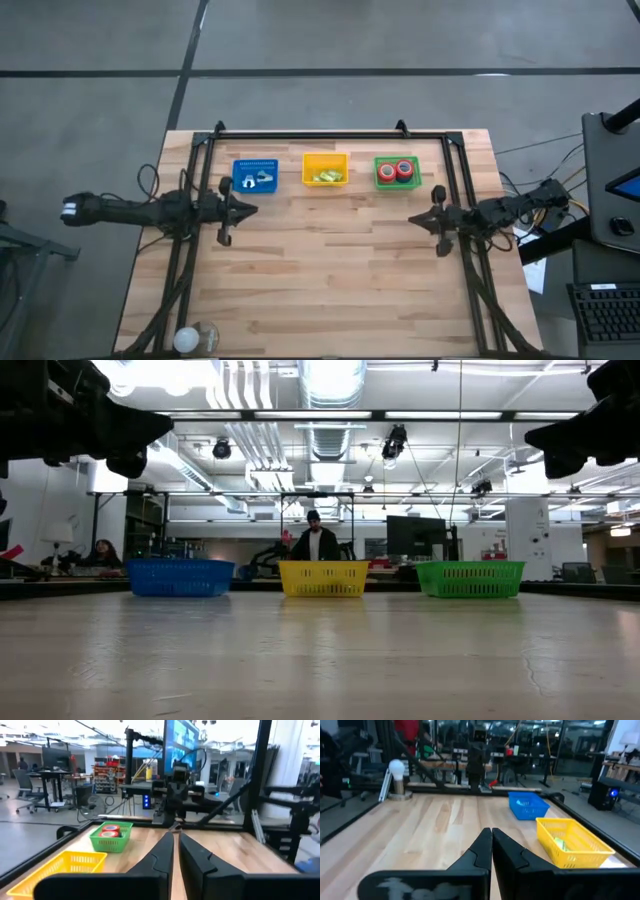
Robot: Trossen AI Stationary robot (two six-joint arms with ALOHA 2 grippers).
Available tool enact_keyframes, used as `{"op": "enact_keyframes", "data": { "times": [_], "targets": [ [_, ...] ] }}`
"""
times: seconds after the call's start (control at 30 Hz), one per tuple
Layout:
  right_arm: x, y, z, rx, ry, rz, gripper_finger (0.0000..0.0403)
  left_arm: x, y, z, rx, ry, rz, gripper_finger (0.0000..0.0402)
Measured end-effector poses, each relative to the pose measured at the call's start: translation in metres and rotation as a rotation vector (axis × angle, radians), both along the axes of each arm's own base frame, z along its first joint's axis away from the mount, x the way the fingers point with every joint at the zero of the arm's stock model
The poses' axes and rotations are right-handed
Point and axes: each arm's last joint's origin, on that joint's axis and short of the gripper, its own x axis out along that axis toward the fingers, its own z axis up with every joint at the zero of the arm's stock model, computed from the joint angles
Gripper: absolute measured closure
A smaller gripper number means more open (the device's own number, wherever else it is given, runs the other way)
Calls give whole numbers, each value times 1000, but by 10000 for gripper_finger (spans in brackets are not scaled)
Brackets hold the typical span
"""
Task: Pick and place Stapler, Stapler remover, tape
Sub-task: Return to Home Position
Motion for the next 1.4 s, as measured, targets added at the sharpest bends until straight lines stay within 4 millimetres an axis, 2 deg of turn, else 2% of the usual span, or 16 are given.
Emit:
{"op": "enact_keyframes", "data": {
  "times": [0.23, 1.4],
  "targets": [
    [0, 0, -1, -20, 3, -3, 394, -1, 1, -7, 83, 76, 30, 369],
    [1, 0, -2, -29, 22, -9, 394, -1, 1, -11, 76, 110, 52, 369]
  ]
}}
